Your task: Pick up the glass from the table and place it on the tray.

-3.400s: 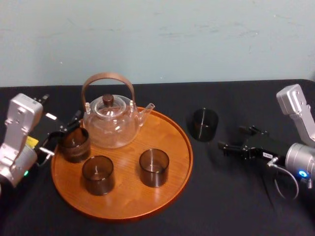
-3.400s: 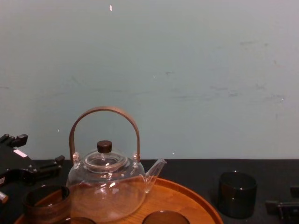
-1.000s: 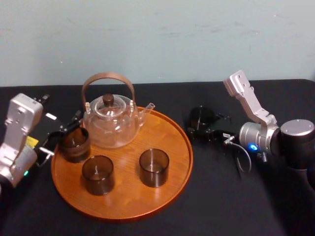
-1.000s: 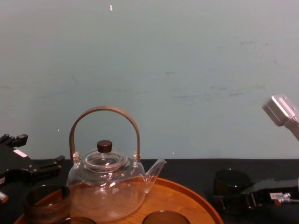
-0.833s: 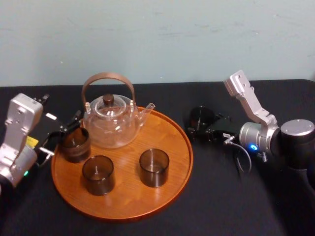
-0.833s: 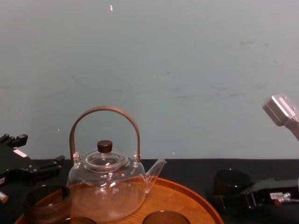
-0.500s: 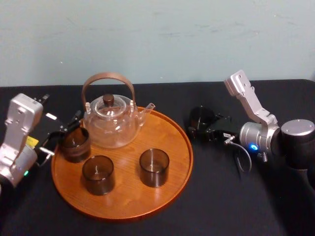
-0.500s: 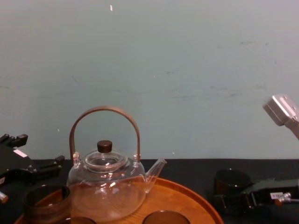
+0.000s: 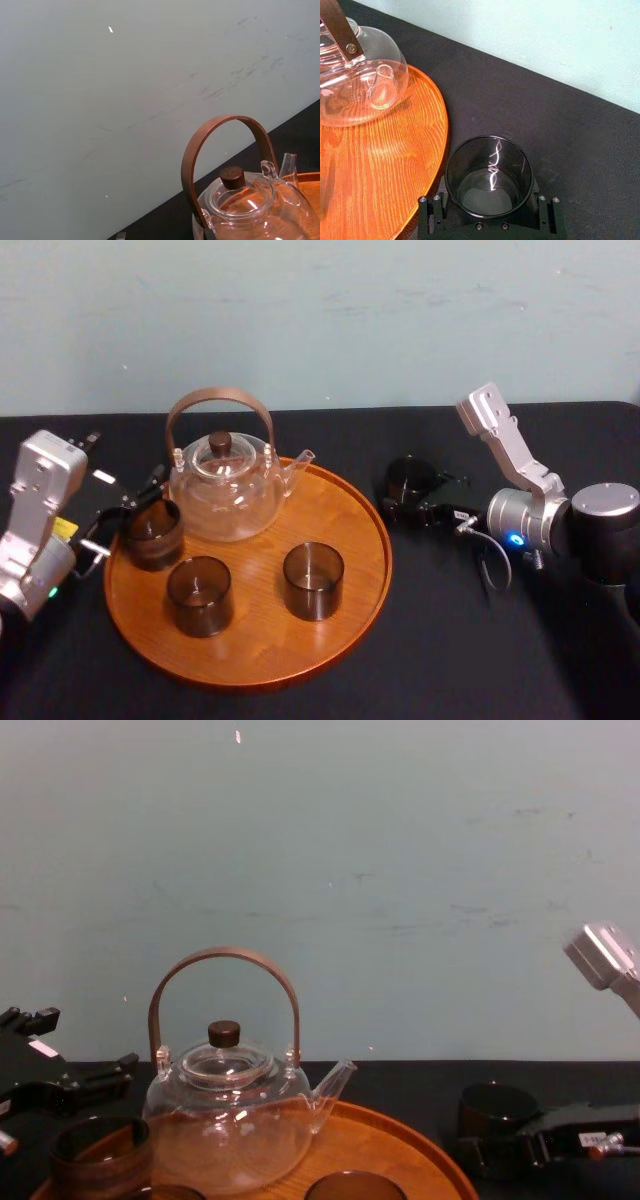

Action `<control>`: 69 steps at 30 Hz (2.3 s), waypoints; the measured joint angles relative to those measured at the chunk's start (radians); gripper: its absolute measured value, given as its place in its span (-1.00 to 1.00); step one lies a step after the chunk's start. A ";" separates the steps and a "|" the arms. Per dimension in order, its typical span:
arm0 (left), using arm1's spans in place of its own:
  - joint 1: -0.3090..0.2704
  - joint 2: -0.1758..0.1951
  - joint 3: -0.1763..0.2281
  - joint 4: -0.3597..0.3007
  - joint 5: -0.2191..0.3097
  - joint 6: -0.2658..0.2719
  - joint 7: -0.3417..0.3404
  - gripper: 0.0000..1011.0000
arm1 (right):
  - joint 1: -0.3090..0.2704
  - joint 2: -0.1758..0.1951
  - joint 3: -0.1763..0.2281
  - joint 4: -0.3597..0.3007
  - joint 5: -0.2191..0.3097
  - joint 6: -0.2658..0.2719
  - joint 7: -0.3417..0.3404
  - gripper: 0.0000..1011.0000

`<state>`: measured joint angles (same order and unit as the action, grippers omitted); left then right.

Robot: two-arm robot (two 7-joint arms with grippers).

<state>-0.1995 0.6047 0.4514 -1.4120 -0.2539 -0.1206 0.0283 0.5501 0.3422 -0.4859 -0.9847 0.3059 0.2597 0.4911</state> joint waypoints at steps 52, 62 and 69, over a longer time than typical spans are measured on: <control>0.000 0.000 0.000 0.000 0.000 0.000 0.000 0.98 | 0.007 0.061 -0.137 -0.248 0.040 -0.011 0.137 0.79; 0.000 0.000 0.000 0.000 0.000 0.000 0.000 0.98 | 0.030 0.019 -0.155 -0.157 0.026 -0.031 0.132 0.79; 0.000 0.000 0.000 0.000 0.000 0.000 0.000 0.98 | 0.042 -0.002 -0.156 -0.098 0.017 -0.043 0.131 0.79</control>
<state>-0.1995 0.6047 0.4513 -1.4120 -0.2539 -0.1205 0.0283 0.5917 0.3401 -0.6423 -1.0822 0.3228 0.2163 0.6222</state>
